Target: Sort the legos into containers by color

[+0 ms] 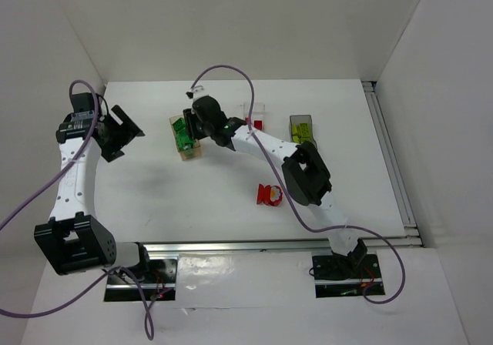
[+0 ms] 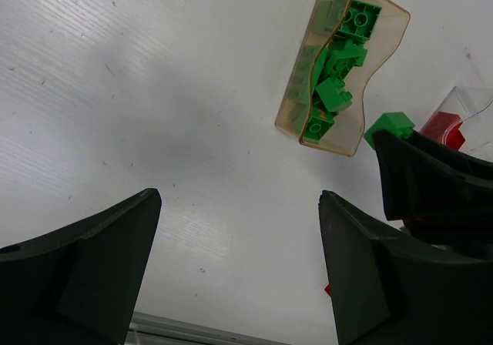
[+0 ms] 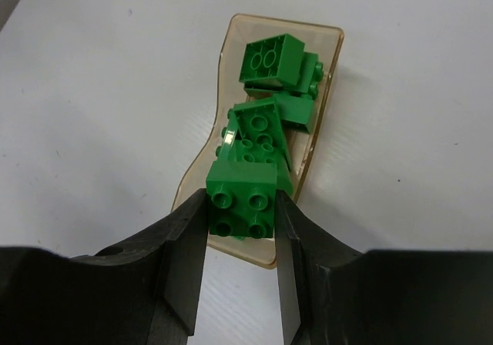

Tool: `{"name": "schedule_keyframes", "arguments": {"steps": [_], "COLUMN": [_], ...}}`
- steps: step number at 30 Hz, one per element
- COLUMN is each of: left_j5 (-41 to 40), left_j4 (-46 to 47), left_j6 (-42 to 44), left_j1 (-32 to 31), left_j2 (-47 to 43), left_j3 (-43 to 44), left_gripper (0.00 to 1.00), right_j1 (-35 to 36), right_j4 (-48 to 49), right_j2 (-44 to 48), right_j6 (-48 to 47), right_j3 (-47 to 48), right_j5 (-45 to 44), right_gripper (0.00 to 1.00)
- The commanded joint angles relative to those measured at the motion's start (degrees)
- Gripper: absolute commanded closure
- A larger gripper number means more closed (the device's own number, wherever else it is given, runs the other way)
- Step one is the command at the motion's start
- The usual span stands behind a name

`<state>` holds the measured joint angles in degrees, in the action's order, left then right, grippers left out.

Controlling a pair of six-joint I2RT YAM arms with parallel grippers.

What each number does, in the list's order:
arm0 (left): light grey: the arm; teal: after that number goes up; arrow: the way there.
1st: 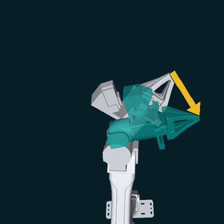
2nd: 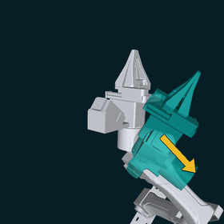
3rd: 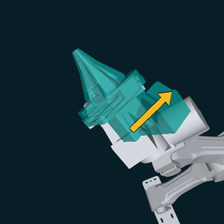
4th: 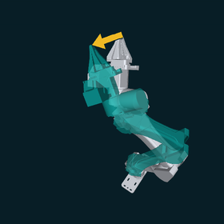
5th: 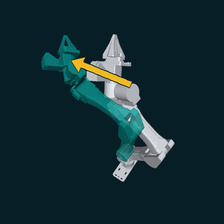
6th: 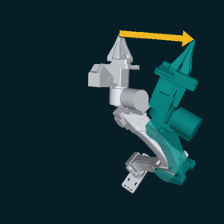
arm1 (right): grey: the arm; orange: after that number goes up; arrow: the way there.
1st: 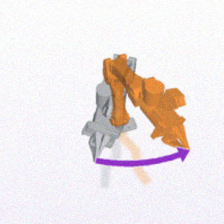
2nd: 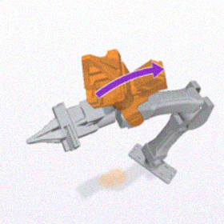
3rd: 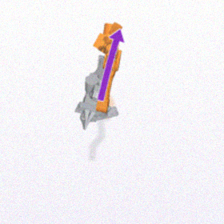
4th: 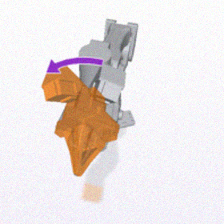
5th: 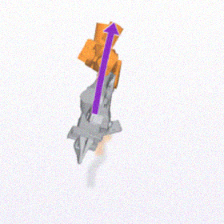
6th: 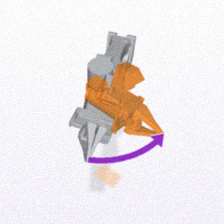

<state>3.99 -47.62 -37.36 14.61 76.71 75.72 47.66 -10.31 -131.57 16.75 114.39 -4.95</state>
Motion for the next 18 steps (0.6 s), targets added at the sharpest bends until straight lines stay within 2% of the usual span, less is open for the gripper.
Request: {"name": "schedule_keyframes", "arguments": {"steps": [1,7,9,11,12,15,18], "left_j5": [1.6,2.9,2.3,2.3,2.3,2.3,2.9], "left_j4": [-0.5,-0.5,-0.5,-0.5,-0.5,0.2,0.9], "left_j6": [1.7,1.7,2.2,2.2,2.2,2.2,2.2], "left_j1": [0.7,0.7,0.7,0.7,0.7,0.7,0.7], "left_j2": [-1.4,-1.4,-1.4,-1.9,-1.9,-3.0,-3.1], "left_j3": [-0.7,-0.7,-0.7,-0.7,-0.7,-1.3,-1.8], "left_gripper": [0.07,0.07,0.07,0.07,0.07,0.07,0.07], "right_j1": [0.6,0.6,0.6,0.6,0.6,0.6,0.6], "right_j4": [0.0,0.2,0.2,0.2,0.2,0.2,4.7], "right_j2": [-1.9,-3.1,-3.1,-2.6,-2.6,0.4,7.1], "right_j6": [-2.3,-3.0,-3.0,-3.0,-3.0,-3.0,-3.0], "right_j3": [4.4,3.0,2.4,2.4,2.4,0.6,-6.4], "right_j5": [3.2,3.9,4.5,4.5,4.5,4.0,0.7], "right_gripper": [0.67,0.63,0.37,0.18,0.14,0.13,0.19]}}
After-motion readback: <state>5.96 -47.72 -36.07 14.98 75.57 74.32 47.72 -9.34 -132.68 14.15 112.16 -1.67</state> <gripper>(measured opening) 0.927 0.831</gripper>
